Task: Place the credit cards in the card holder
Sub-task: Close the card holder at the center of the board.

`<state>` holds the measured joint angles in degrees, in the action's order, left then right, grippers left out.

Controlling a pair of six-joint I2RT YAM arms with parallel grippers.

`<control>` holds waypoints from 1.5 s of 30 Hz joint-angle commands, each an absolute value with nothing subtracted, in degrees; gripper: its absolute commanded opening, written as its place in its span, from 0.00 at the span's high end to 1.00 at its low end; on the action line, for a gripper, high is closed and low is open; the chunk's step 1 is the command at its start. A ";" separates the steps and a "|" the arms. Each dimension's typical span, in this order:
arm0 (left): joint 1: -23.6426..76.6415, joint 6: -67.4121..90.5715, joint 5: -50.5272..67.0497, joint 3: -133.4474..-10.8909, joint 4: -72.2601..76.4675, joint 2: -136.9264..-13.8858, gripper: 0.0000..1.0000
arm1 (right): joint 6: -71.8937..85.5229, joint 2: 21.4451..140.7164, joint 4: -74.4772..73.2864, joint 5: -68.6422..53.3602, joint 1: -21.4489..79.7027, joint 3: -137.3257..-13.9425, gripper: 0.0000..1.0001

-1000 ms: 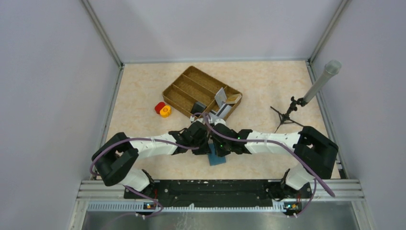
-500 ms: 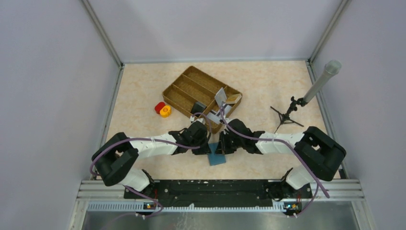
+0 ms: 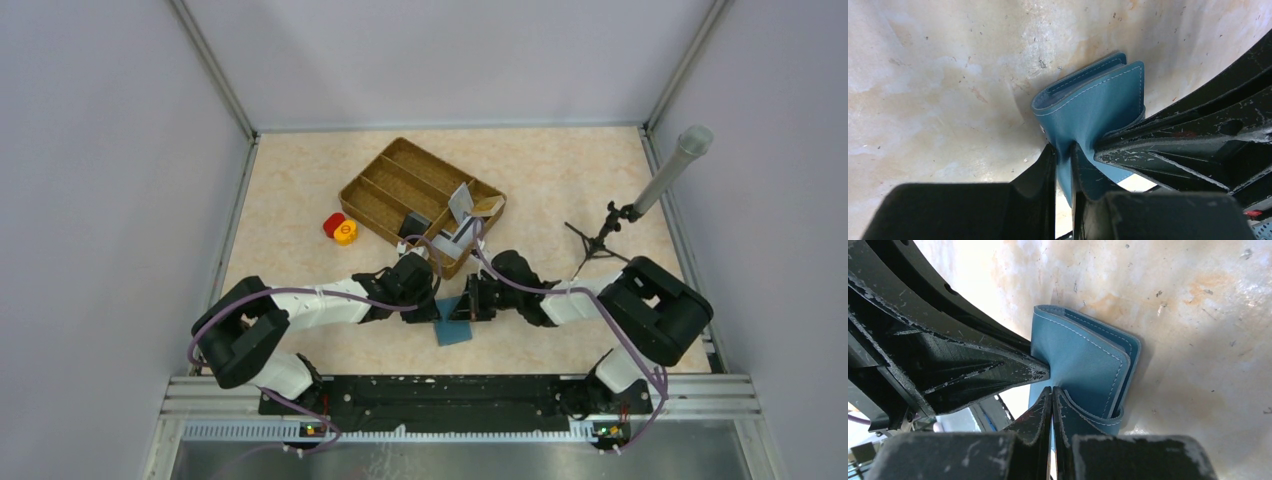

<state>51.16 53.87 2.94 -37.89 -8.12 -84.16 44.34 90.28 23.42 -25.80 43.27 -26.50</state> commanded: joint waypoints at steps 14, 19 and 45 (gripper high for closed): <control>51.78 52.33 -0.34 -38.80 -13.08 -85.78 0.85 | 43.74 103.52 27.97 -23.39 36.51 -16.87 1.00; 51.04 51.40 -1.47 -39.82 -13.29 -84.89 0.84 | 43.79 106.66 31.99 -24.25 34.99 -15.12 1.00; 42.54 44.94 -0.40 -40.43 -12.82 -78.90 0.24 | 35.75 88.75 23.25 -24.83 35.77 -19.90 0.94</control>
<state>45.89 48.77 0.97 -39.75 -11.22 -82.56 45.54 95.00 46.44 -37.06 33.56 -17.76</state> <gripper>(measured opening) 0.669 0.034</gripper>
